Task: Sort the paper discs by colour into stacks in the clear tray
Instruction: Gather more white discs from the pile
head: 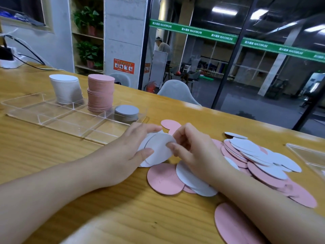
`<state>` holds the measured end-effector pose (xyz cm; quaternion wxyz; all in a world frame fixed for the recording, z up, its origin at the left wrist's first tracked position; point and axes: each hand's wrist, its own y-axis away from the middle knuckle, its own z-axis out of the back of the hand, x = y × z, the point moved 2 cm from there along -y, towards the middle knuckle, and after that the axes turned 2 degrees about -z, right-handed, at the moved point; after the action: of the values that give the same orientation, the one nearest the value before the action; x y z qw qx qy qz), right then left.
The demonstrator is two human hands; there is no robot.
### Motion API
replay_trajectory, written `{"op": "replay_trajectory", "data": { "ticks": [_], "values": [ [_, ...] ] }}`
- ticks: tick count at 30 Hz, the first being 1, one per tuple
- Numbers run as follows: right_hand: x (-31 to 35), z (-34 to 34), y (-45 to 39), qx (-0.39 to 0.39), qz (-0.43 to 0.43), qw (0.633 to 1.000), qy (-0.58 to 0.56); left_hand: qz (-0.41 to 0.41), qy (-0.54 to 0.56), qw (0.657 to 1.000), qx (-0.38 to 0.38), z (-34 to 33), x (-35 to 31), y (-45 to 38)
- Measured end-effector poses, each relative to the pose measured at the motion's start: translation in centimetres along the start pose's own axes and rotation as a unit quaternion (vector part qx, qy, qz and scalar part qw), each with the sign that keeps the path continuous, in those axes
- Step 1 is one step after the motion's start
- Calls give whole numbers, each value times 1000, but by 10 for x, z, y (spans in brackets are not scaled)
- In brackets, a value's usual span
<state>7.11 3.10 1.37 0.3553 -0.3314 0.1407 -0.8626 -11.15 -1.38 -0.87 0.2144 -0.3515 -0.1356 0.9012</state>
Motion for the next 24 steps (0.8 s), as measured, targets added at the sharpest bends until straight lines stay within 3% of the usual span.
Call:
{"op": "replay_trajectory", "data": {
  "ticks": [5,8,17,21,24],
  "values": [
    [-2,11,-3,-18,52,997,55,-16,-42,999,-15,-2,-8,2],
    [-5,20,6,-3,18,997,73,-27,-22,999,-24,-1,-15,4],
    [0,45,62,84,-65,982,156,4,207,971,-117,-5,-52,0],
    [-4,42,70,103,-104,972,186,10,147,981,-127,-22,-72,-10],
    [-1,32,72,87,-88,975,183,19,101,987,-127,-27,-73,-14]
  ]
}}
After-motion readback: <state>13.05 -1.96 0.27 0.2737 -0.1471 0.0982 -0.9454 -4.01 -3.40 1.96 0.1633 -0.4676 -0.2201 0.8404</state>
